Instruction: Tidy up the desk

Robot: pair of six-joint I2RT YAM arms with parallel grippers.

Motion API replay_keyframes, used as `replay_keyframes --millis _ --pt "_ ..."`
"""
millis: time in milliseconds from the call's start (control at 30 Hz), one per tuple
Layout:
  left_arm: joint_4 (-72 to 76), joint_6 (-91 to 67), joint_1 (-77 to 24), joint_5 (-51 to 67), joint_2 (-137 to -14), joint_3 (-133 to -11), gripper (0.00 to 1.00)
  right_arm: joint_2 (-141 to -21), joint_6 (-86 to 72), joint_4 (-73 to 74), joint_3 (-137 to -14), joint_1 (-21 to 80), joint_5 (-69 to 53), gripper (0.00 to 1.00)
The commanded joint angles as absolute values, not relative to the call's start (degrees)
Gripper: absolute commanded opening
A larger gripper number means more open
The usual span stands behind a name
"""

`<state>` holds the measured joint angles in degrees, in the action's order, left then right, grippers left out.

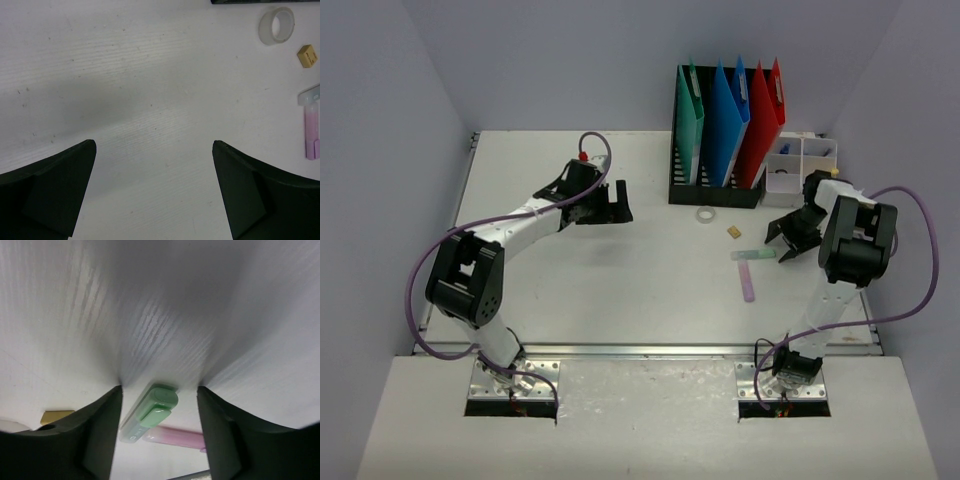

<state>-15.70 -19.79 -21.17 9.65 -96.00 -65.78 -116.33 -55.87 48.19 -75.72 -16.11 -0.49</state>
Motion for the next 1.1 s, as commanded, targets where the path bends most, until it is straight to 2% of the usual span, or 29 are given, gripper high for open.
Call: replay_keyframes --millis 0,367,533,667,733,1067 --pt "-14.2 -19.6 -20.3 9.9 -96.8 -68.1 1.00 -115.0 -59.0 50.1 -77.0 -17.1 -3.6 0.66" --pt "-14.1 -20.0 -20.4 10.0 -96.5 -67.5 1.00 -114.5 -61.4 49.5 -74.1 -16.3 -4.5 0.63" --pt "-14.2 -20.1 -20.1 10.0 -96.5 -67.7 1.00 -115.8 -61.4 49.0 -74.4 -15.1 -3.9 0.55" --pt "-14.2 -20.2 -19.8 10.0 -96.3 -67.4 1.00 -116.6 -61.9 49.1 -75.3 -14.9 -2.9 0.41" --pt "-14.2 -20.4 -19.7 10.2 -96.2 -67.2 1.00 -116.9 -62.5 49.1 -76.0 -14.9 -2.7 0.30" --pt "-14.2 -20.6 -19.6 10.5 -96.7 -67.8 1.00 -115.8 -63.8 47.5 -81.0 -15.4 -6.4 0.00"
